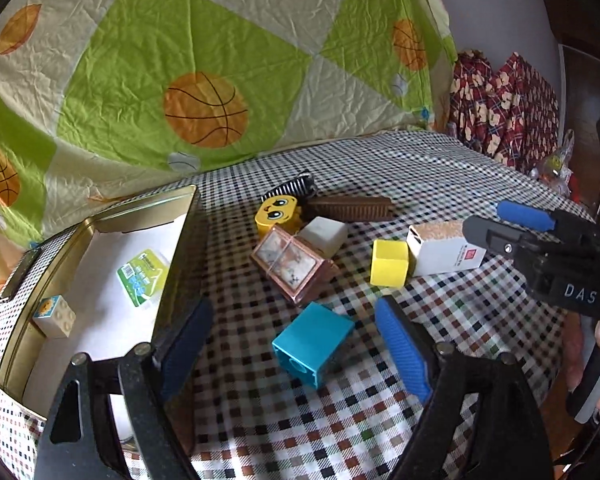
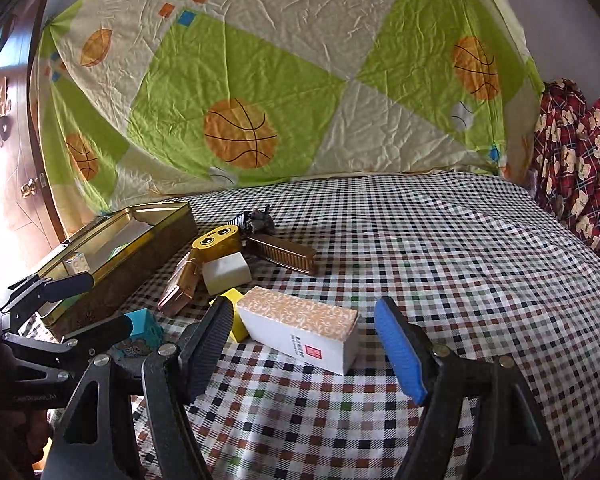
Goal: Organize rigid objects
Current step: 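Withdraw both tools from the tin toward the remaining items, then grasp the teal bear cube with the left tool while the right tool grasps the orange-patterned box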
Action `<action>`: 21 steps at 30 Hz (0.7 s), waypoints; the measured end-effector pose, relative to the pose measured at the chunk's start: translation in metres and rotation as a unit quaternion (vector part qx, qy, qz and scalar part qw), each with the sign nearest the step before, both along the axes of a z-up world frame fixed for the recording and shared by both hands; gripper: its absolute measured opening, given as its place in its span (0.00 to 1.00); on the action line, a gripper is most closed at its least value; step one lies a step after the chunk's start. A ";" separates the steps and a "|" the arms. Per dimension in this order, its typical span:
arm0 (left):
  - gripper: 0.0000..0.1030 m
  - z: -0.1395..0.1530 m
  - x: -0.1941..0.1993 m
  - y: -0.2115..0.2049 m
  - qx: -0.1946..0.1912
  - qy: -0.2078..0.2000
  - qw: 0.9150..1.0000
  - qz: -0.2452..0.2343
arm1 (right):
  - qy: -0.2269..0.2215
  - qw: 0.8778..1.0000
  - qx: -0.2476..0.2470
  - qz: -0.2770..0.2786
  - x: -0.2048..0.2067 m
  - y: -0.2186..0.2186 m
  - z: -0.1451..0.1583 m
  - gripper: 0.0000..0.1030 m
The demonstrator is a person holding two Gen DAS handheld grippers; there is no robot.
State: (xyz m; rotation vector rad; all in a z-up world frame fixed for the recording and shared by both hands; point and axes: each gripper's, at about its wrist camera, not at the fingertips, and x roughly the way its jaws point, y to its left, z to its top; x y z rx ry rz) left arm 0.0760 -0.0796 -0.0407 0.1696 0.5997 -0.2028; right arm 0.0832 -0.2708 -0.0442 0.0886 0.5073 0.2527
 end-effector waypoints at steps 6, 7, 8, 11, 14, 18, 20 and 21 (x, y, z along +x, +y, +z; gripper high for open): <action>0.79 -0.011 0.012 -0.016 0.028 0.050 0.998 -0.028 | 0.033 0.999 -0.018 0.004 0.012 0.006 -0.004 0.78; 0.75 -0.012 0.012 -0.018 0.031 0.053 0.998 -0.032 | 0.035 0.999 -0.021 0.006 0.014 0.008 -0.004 0.79; 0.61 -0.013 0.013 -0.019 0.031 0.058 0.997 -0.036 | 0.039 0.999 -0.020 0.007 0.015 0.010 -0.004 0.79; 0.42 -0.015 0.018 -0.014 0.015 0.070 0.997 -0.038 | 0.057 0.998 0.000 0.005 0.022 0.010 -0.005 0.80; 0.39 -0.016 0.020 -0.010 0.000 0.071 0.997 -0.040 | 0.072 0.997 -0.009 -0.003 0.028 0.018 -0.008 0.85; 0.36 -0.014 0.020 -0.005 -0.015 0.066 0.997 -0.039 | 0.094 0.995 -0.028 -0.004 0.036 0.028 -0.012 0.86; 0.36 -0.014 0.022 -0.001 -0.027 0.070 0.996 -0.038 | 0.098 0.995 -0.028 -0.008 0.039 0.028 -0.013 0.86; 0.36 -0.014 0.022 0.001 -0.033 0.072 0.996 -0.040 | 0.100 0.995 -0.023 -0.011 0.041 0.027 -0.013 0.86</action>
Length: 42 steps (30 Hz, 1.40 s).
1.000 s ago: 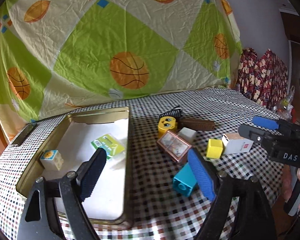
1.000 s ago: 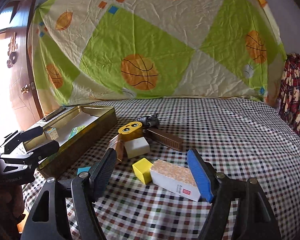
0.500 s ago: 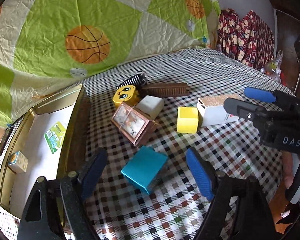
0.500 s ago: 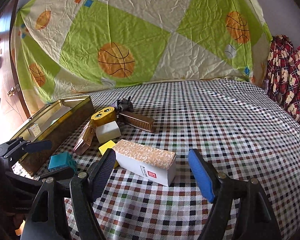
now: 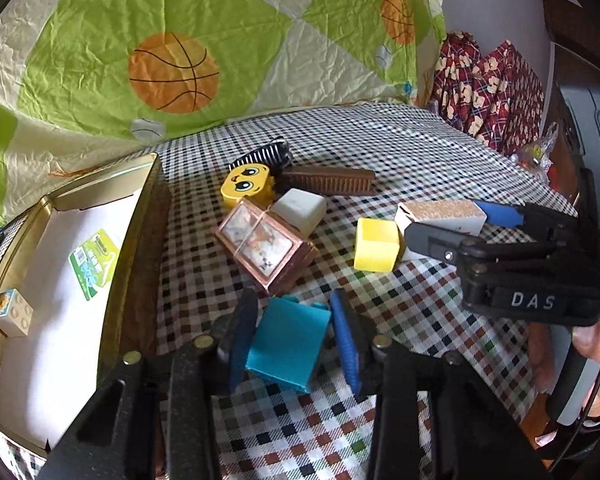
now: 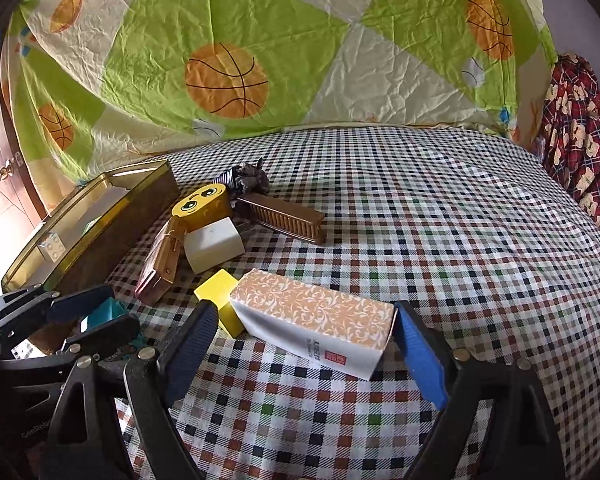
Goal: Organize rigid objects
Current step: 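Grasp the teal bear cube with the left tool while the right tool grasps the orange-patterned box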
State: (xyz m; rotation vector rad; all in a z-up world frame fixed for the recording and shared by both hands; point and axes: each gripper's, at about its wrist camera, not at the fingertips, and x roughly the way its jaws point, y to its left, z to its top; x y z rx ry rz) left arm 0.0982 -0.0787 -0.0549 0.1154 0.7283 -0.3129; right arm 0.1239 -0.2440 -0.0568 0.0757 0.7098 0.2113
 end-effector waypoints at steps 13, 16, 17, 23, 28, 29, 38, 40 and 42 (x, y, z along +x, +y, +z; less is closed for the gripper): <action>0.30 0.008 -0.014 0.001 0.001 -0.052 0.999 0.015 | -0.039 0.999 -0.009 0.000 -0.008 0.003 0.006 0.80; 0.30 0.011 -0.016 0.002 0.001 -0.064 0.998 0.014 | -0.056 0.998 -0.009 -0.005 -0.014 0.003 0.008 0.80; 0.22 0.011 -0.016 0.002 -0.001 -0.066 0.998 0.014 | -0.059 0.998 -0.009 -0.004 -0.015 0.003 0.009 0.80; 0.11 0.011 -0.014 0.007 -0.017 -0.056 0.998 0.006 | -0.072 0.997 -0.012 -0.004 -0.018 0.004 0.010 0.80; 0.38 0.009 -0.015 0.005 -0.024 -0.042 0.999 -0.013 | -0.072 0.997 -0.011 -0.004 -0.018 0.004 0.010 0.80; 0.58 0.010 -0.015 0.004 -0.024 -0.041 0.999 -0.015 | -0.073 0.997 -0.011 -0.003 -0.019 0.004 0.010 0.80; 0.76 0.005 -0.011 0.002 -0.026 -0.011 0.999 -0.024 | -0.082 0.997 -0.009 -0.002 -0.022 0.003 0.012 0.80; 0.76 0.004 -0.009 0.000 -0.010 -0.013 1.000 -0.010 | -0.083 0.996 -0.009 -0.001 -0.022 0.003 0.012 0.80; 0.78 0.005 -0.008 0.004 -0.011 -0.016 1.000 0.007 | -0.085 0.996 -0.008 -0.001 -0.023 0.003 0.012 0.80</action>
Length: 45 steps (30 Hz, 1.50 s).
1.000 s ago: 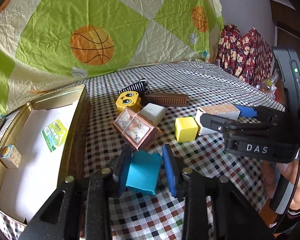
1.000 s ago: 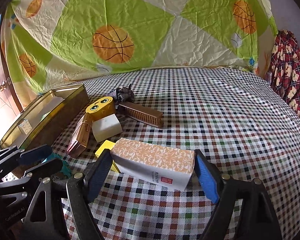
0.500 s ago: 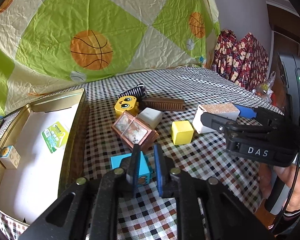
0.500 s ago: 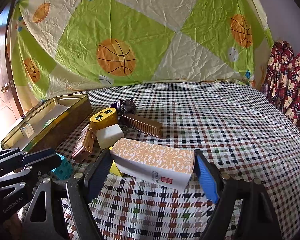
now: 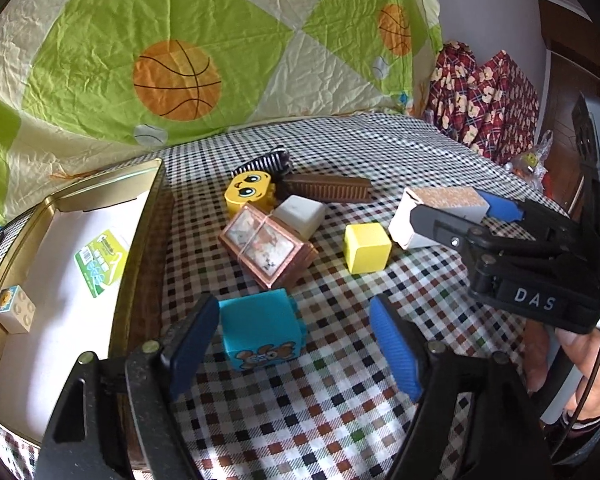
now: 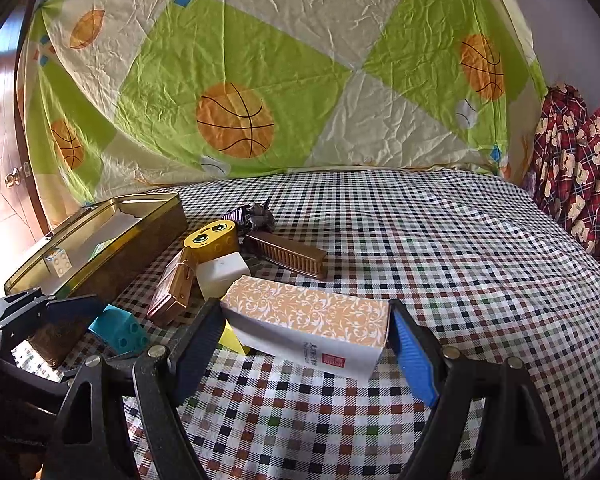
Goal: Organize rigid objects
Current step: 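Grasp the teal bear cube with the left tool while the right tool grasps the orange-patterned box, then lift the teal cube with the left tool while the right tool lifts the patterned box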
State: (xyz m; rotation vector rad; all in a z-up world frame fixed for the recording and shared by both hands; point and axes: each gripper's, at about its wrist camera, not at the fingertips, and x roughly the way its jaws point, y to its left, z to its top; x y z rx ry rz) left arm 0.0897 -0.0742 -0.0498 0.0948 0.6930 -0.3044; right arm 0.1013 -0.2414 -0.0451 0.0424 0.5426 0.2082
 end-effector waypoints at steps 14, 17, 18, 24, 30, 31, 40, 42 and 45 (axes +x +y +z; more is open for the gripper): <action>0.81 -0.008 0.010 -0.005 0.043 0.026 0.999 0.019 | 0.005 1.000 -0.002 0.003 0.001 0.001 0.000 0.80; 0.78 -0.008 0.009 -0.003 0.044 0.025 0.999 0.020 | 0.006 1.000 -0.003 0.003 0.001 0.001 0.000 0.80; 0.76 -0.007 0.009 -0.002 0.041 0.023 0.999 0.023 | 0.006 1.000 -0.003 0.004 0.001 0.001 0.000 0.80; 0.73 -0.008 0.011 -0.002 0.051 0.024 0.998 0.035 | 0.009 1.000 -0.005 0.005 0.003 0.002 0.000 0.80; 0.49 -0.007 0.001 -0.011 0.071 -0.003 0.997 0.023 | 0.008 1.000 -0.005 0.005 0.003 0.002 0.000 0.80; 0.49 -0.008 0.003 -0.011 0.068 0.007 0.998 0.014 | 0.008 1.000 -0.005 0.005 0.003 0.002 0.000 0.80; 0.45 -0.017 0.021 0.015 -0.024 0.083 0.996 0.018 | 0.004 1.000 -0.002 0.005 0.002 0.002 -0.001 0.80; 0.41 -0.015 0.015 0.010 -0.010 0.067 0.998 0.016 | 0.002 1.000 -0.002 0.004 0.001 0.001 -0.001 0.80; 0.41 -0.010 0.008 0.010 -0.012 0.041 0.999 0.016 | -0.004 1.000 -0.001 0.004 -0.001 0.001 0.000 0.80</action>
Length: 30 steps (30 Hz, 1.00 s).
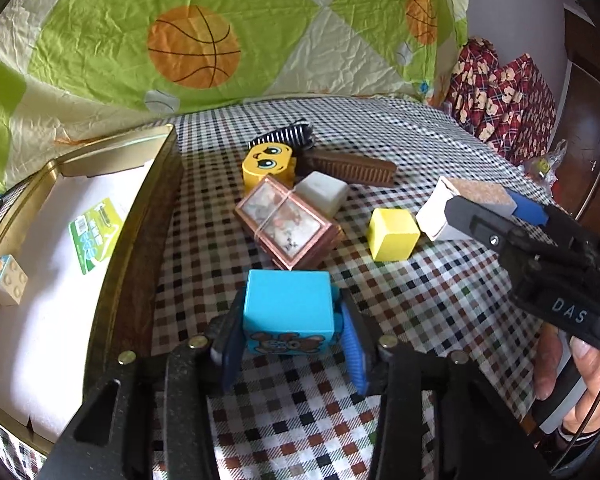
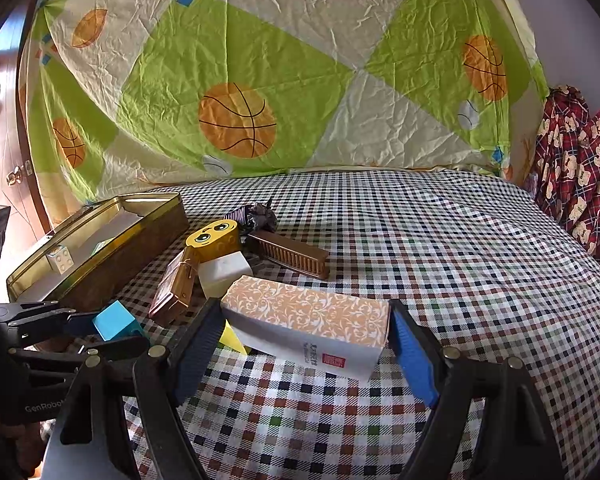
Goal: Organize rigid objects
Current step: 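Lift the teal cube with the left tool while the right tool lifts the patterned box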
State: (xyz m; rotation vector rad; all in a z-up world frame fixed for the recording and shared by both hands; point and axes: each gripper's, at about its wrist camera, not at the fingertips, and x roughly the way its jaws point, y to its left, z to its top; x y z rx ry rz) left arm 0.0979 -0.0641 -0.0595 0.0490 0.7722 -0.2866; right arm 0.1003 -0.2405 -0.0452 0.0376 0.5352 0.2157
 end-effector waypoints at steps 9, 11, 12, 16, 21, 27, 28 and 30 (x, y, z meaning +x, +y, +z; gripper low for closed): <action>0.41 0.013 -0.014 0.003 0.015 -0.071 0.997 0.030 | -0.016 1.000 -0.004 0.004 -0.006 0.001 0.002 0.80; 0.41 0.015 -0.015 0.003 0.016 -0.080 0.996 0.034 | -0.022 1.000 -0.005 0.004 -0.007 0.002 0.003 0.80; 0.41 0.016 -0.016 0.003 0.016 -0.086 0.995 0.038 | -0.024 1.000 -0.005 0.004 -0.008 0.002 0.003 0.80; 0.41 0.019 -0.022 0.003 0.020 -0.111 0.992 0.053 | -0.041 0.999 -0.005 0.006 -0.014 0.002 0.005 0.80; 0.41 0.022 -0.029 0.004 0.026 -0.139 0.988 0.067 | -0.064 0.998 -0.009 0.006 -0.022 0.004 0.008 0.80; 0.41 0.024 -0.038 0.005 0.028 -0.167 0.982 0.079 | -0.080 0.997 -0.011 0.007 -0.026 0.005 0.010 0.80; 0.41 0.025 -0.040 0.005 0.029 -0.170 0.982 0.080 | -0.083 0.996 -0.011 0.007 -0.027 0.005 0.010 0.80; 0.41 0.025 -0.041 0.005 0.029 -0.176 0.981 0.081 | -0.089 0.996 -0.012 0.007 -0.029 0.005 0.010 0.80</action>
